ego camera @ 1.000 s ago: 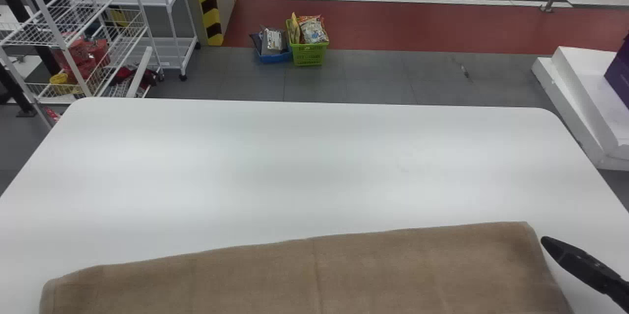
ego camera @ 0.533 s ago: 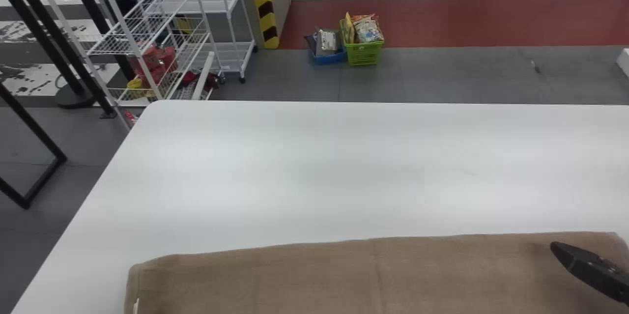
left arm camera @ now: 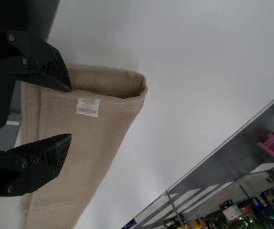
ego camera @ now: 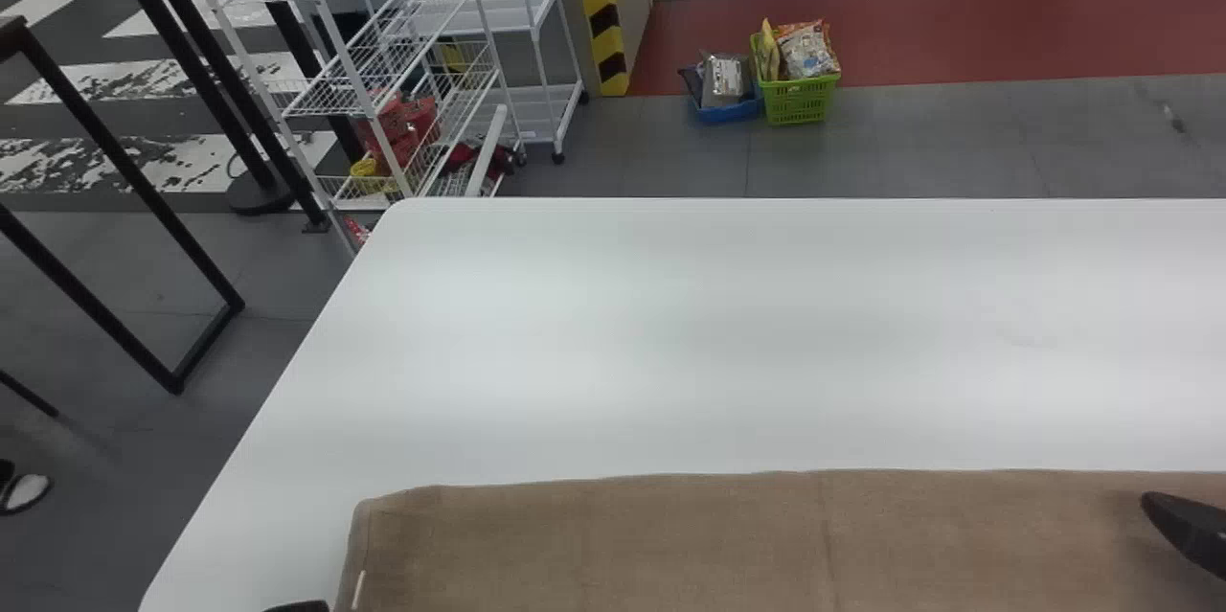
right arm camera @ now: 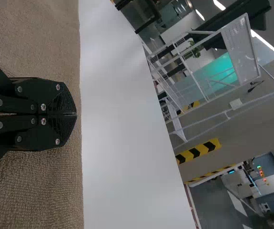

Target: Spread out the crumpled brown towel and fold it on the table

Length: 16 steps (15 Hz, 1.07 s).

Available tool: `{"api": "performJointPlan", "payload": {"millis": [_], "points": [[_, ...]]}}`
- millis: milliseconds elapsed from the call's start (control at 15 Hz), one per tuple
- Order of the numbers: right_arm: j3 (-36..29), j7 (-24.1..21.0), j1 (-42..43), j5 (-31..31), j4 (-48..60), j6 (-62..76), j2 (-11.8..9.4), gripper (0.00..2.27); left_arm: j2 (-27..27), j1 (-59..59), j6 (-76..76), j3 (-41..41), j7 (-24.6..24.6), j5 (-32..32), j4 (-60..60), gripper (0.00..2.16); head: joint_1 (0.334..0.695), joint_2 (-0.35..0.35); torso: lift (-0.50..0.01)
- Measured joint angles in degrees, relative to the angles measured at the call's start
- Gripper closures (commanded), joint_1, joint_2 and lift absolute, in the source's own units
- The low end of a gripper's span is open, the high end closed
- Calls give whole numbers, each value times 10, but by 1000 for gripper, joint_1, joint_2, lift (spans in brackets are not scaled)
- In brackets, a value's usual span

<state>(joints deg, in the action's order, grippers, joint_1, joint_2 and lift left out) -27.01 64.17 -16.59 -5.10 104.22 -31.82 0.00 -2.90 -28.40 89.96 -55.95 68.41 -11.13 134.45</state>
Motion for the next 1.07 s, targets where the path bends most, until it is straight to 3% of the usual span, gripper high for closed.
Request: {"api": "performJointPlan", "payload": {"millis": [533,1067], "points": [[-7,-7,3,11,2,-15,0,1423,28,-18,0,57,9,-14,35,83,695,119,-127],[-20,-6,4,11,0,-16,0,1423,28,-52,0,174,-64,20,48,151,695,1,-127]]}}
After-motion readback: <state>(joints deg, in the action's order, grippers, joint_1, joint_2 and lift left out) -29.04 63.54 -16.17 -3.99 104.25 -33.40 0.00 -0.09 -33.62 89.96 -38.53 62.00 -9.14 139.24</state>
